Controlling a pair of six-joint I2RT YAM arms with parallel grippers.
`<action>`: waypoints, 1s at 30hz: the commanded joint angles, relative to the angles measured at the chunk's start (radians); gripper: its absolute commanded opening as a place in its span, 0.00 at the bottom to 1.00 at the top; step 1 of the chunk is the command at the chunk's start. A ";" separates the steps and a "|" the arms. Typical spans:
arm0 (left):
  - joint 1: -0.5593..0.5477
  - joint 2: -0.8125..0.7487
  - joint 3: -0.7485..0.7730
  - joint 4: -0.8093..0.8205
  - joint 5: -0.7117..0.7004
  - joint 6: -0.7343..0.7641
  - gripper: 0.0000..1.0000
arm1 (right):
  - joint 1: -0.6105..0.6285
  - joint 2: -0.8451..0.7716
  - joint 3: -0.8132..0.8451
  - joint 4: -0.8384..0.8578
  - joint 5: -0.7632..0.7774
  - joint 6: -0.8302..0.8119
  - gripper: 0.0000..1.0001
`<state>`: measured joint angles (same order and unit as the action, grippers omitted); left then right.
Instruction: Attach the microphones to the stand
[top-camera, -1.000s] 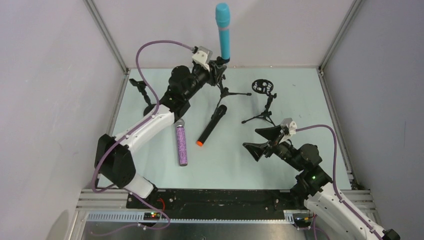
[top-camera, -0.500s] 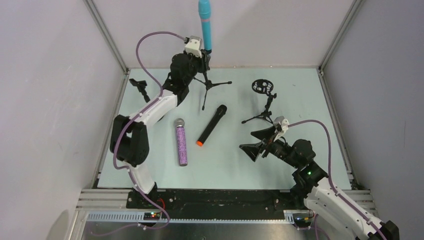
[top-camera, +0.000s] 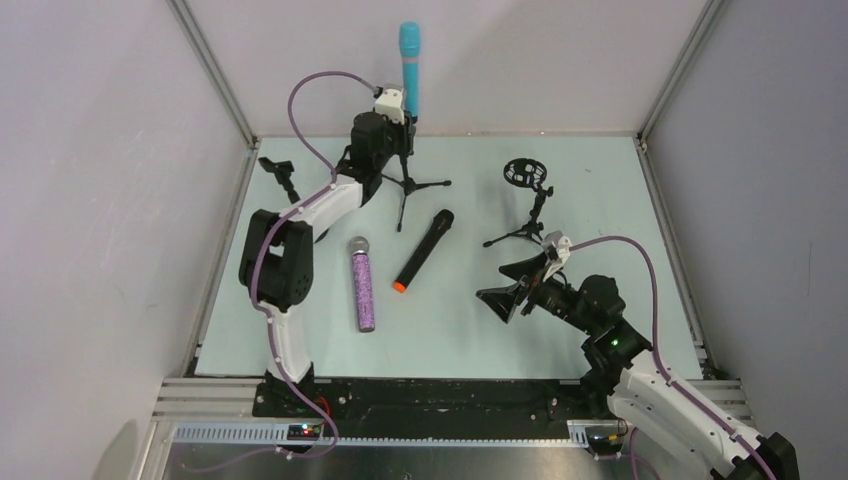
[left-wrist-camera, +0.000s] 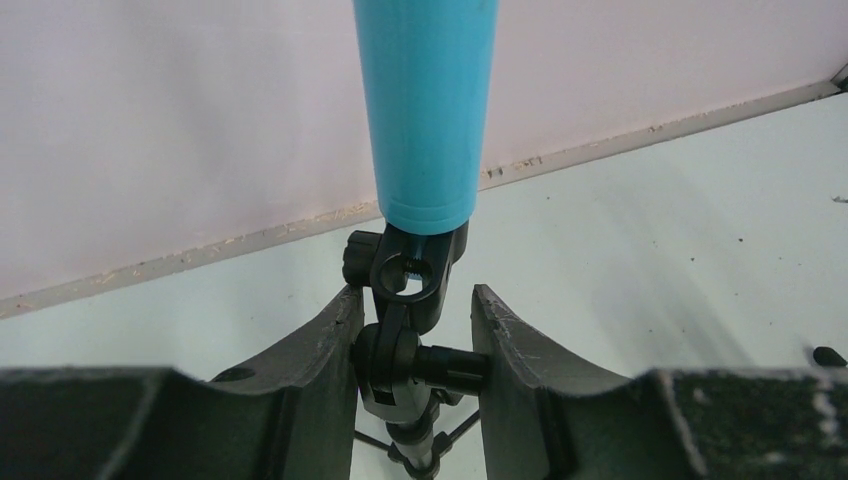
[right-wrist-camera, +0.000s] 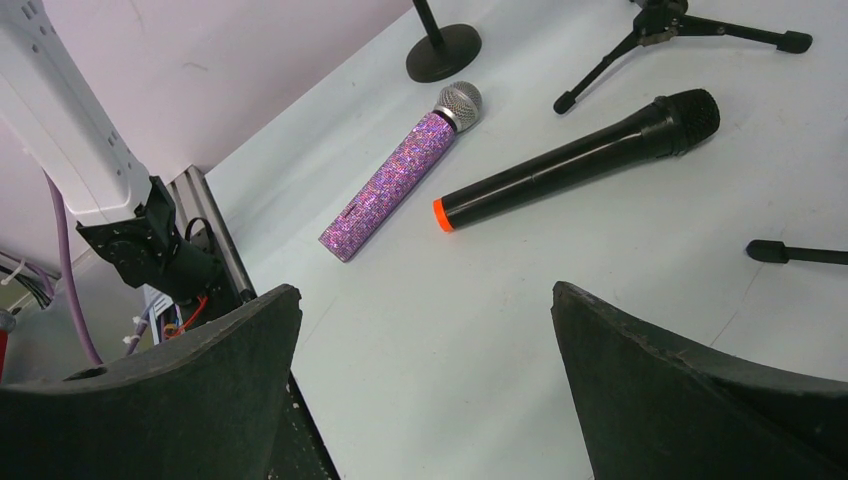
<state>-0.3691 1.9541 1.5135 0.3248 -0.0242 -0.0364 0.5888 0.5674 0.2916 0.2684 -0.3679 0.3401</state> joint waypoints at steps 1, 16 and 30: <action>0.009 -0.014 0.053 0.102 -0.005 -0.005 0.00 | -0.005 -0.001 0.013 0.048 -0.009 0.005 0.99; 0.009 -0.051 -0.036 0.104 0.016 -0.014 0.47 | -0.006 -0.005 0.000 0.098 -0.048 0.015 1.00; 0.008 -0.162 -0.099 0.122 0.045 -0.041 0.88 | -0.005 -0.018 -0.003 0.142 -0.116 0.030 0.99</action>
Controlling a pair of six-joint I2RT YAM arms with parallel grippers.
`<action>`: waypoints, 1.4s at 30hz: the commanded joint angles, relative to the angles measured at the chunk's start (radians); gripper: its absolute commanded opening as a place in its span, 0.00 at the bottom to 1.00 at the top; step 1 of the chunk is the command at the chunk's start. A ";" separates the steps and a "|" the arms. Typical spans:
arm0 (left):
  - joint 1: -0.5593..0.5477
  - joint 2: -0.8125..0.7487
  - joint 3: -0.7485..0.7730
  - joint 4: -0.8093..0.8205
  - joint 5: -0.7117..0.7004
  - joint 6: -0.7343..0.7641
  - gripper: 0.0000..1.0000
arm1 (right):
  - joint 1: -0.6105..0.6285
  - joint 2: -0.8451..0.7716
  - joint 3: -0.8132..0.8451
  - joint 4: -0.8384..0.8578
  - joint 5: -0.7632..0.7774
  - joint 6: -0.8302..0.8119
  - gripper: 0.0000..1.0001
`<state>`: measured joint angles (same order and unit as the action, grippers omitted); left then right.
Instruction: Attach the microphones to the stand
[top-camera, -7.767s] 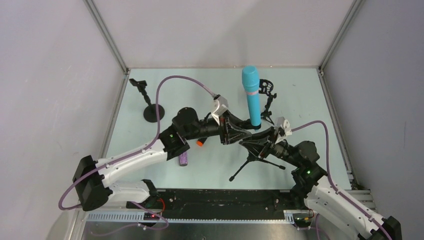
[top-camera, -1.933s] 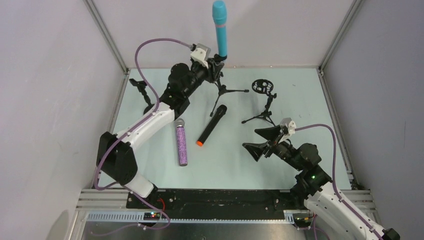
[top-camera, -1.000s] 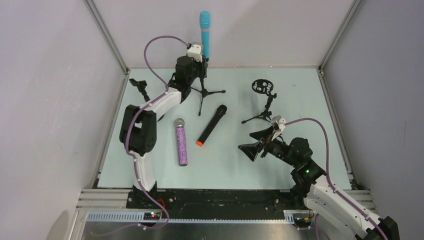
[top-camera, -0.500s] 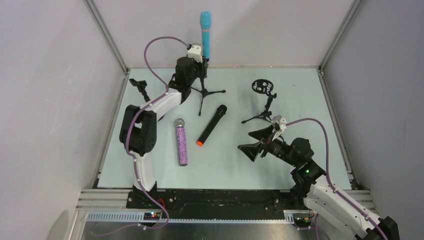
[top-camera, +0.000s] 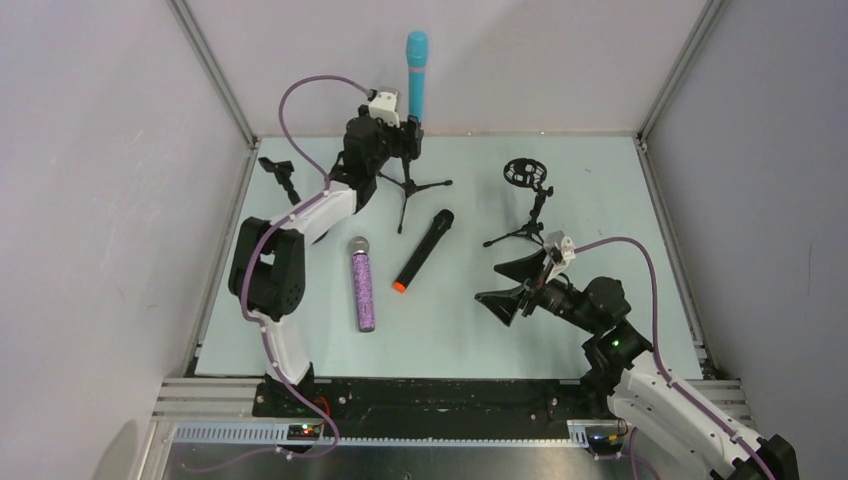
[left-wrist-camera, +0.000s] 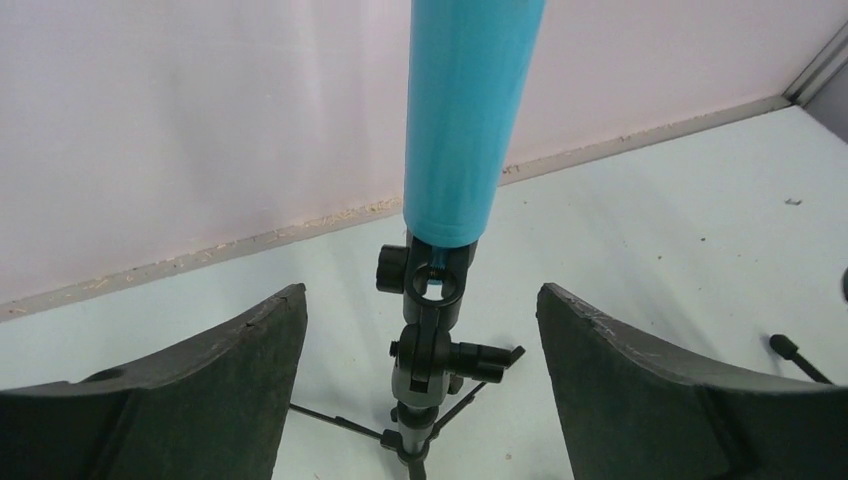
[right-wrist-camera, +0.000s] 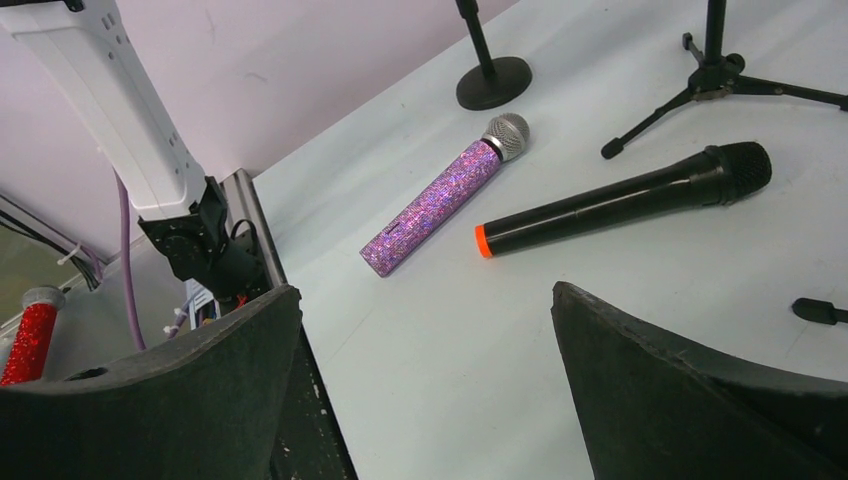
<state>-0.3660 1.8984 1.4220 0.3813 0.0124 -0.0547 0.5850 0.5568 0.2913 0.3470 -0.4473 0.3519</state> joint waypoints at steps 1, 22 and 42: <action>0.005 -0.116 -0.009 0.066 0.009 -0.029 0.90 | -0.001 -0.006 -0.003 0.075 -0.056 0.017 1.00; 0.007 -0.715 -0.348 0.096 0.160 -0.128 1.00 | -0.002 0.089 0.161 -0.039 -0.063 0.022 1.00; 0.005 -1.240 -1.050 -0.063 0.249 -0.267 1.00 | -0.198 0.297 0.504 -0.431 -0.003 -0.034 0.99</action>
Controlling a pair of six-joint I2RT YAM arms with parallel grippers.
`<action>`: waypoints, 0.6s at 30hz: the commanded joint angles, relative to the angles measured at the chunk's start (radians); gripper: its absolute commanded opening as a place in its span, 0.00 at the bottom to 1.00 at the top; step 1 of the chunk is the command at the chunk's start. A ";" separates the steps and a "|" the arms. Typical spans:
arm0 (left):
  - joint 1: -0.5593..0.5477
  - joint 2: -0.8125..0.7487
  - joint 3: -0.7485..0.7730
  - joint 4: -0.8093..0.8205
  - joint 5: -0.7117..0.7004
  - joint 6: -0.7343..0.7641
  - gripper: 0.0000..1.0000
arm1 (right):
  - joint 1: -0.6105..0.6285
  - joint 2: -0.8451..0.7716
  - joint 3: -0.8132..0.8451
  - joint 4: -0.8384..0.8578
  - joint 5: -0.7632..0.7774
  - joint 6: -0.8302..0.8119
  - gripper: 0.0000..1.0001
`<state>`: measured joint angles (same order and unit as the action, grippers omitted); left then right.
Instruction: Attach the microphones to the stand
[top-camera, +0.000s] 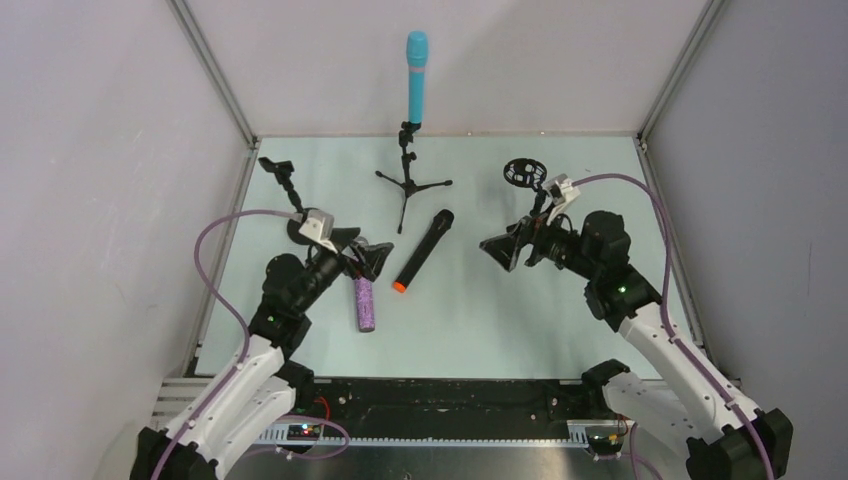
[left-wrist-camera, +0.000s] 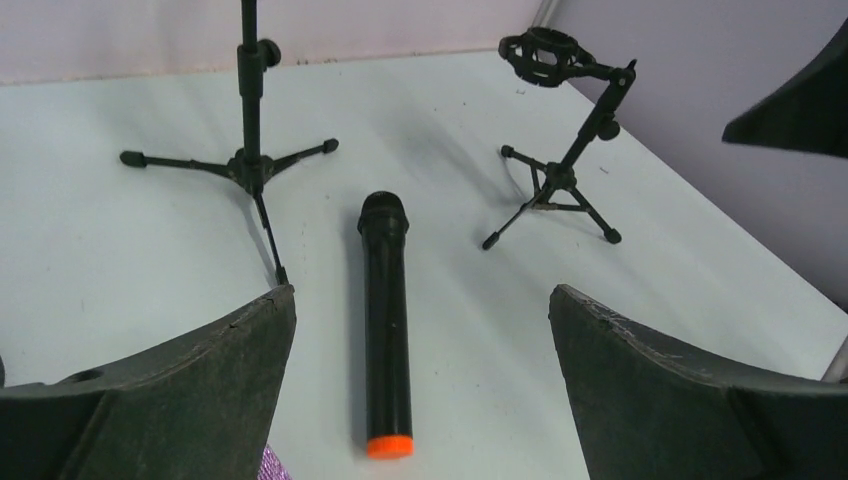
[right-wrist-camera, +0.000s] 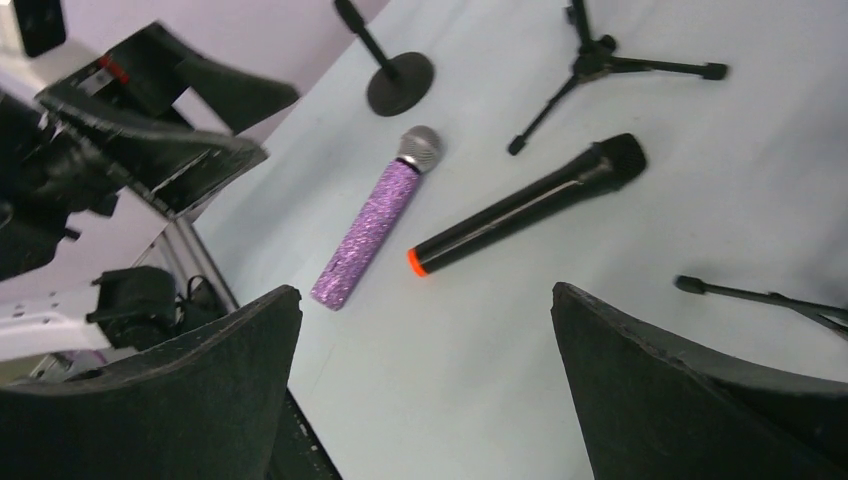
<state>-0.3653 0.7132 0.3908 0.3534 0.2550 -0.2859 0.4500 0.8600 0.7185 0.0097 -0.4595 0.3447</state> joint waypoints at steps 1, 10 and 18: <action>0.004 -0.071 -0.021 -0.055 0.010 -0.039 1.00 | -0.079 -0.011 0.083 -0.102 0.010 -0.030 0.99; 0.005 -0.131 0.061 -0.258 0.092 -0.056 1.00 | -0.307 0.035 0.174 -0.237 0.047 -0.078 0.98; 0.004 -0.136 0.200 -0.520 0.173 0.072 1.00 | -0.375 0.184 0.227 -0.282 0.131 -0.086 0.97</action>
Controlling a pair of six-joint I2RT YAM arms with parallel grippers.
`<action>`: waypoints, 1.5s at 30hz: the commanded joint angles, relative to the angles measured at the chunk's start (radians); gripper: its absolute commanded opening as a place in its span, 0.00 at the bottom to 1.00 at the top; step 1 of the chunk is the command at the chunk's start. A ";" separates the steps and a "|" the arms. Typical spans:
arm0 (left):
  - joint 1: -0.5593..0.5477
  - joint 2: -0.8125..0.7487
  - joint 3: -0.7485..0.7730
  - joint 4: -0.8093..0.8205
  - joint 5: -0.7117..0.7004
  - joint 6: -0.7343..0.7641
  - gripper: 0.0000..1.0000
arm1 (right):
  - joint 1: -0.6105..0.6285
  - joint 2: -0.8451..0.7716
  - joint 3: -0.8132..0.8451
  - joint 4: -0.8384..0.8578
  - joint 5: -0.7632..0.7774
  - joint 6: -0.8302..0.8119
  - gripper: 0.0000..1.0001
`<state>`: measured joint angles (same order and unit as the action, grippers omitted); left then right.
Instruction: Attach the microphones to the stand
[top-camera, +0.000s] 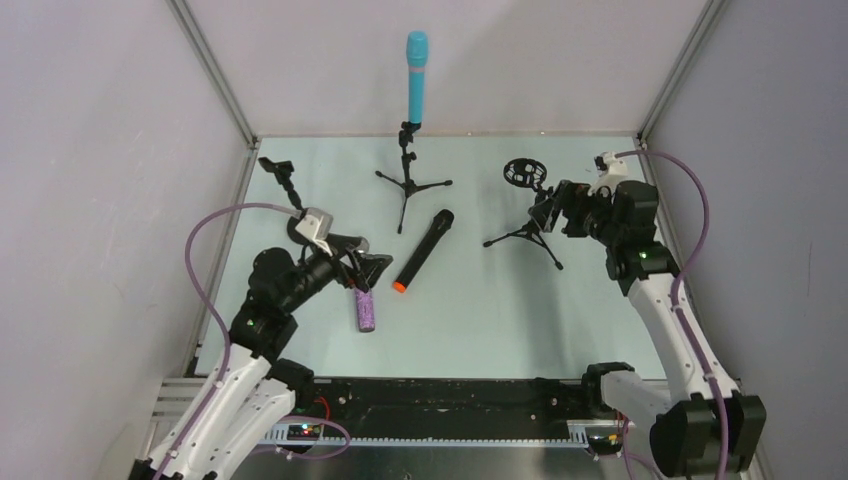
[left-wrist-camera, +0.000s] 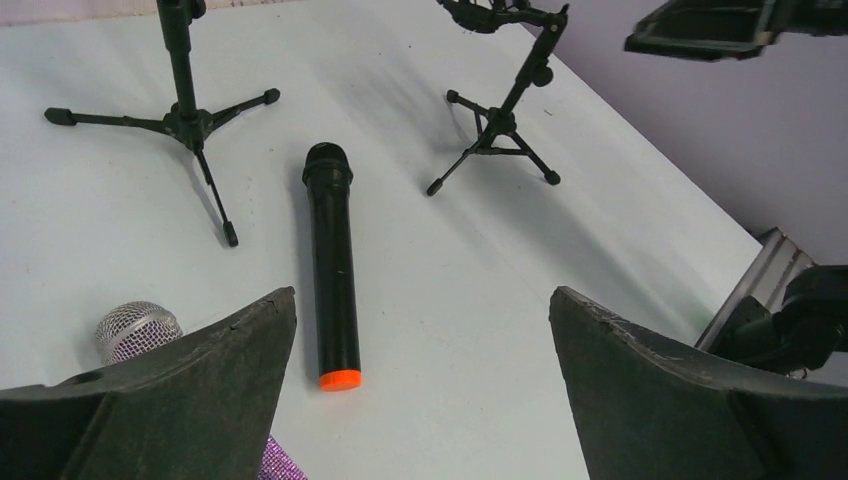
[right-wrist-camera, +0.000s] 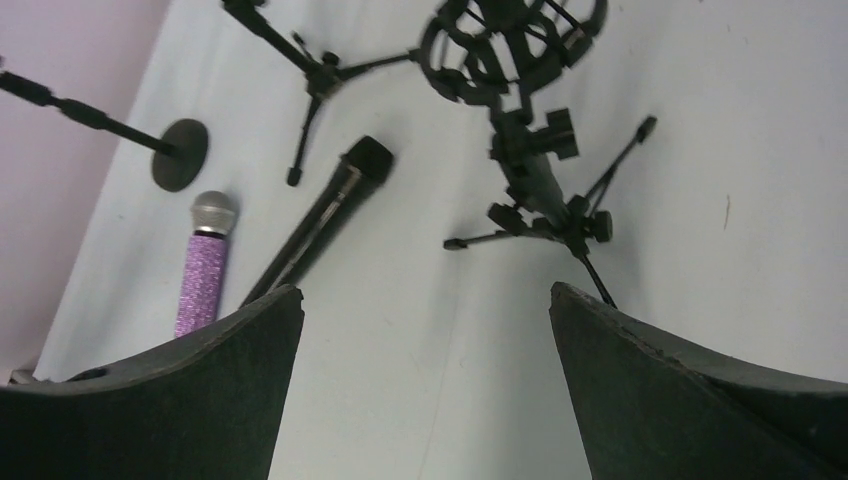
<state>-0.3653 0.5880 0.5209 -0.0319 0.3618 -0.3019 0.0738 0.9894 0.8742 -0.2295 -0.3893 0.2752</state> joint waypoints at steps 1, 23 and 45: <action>0.003 -0.013 0.068 -0.142 0.070 0.097 1.00 | 0.004 0.089 0.079 -0.051 0.079 -0.017 0.97; 0.005 -0.092 -0.031 -0.176 0.113 0.219 1.00 | 0.174 0.461 0.246 -0.025 0.485 -0.135 0.97; 0.005 -0.115 -0.044 -0.180 0.113 0.248 1.00 | 0.171 0.502 0.246 0.046 0.347 -0.109 0.26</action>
<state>-0.3653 0.4820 0.4862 -0.2272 0.4522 -0.0776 0.2371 1.4834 1.0775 -0.1940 -0.0040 0.1387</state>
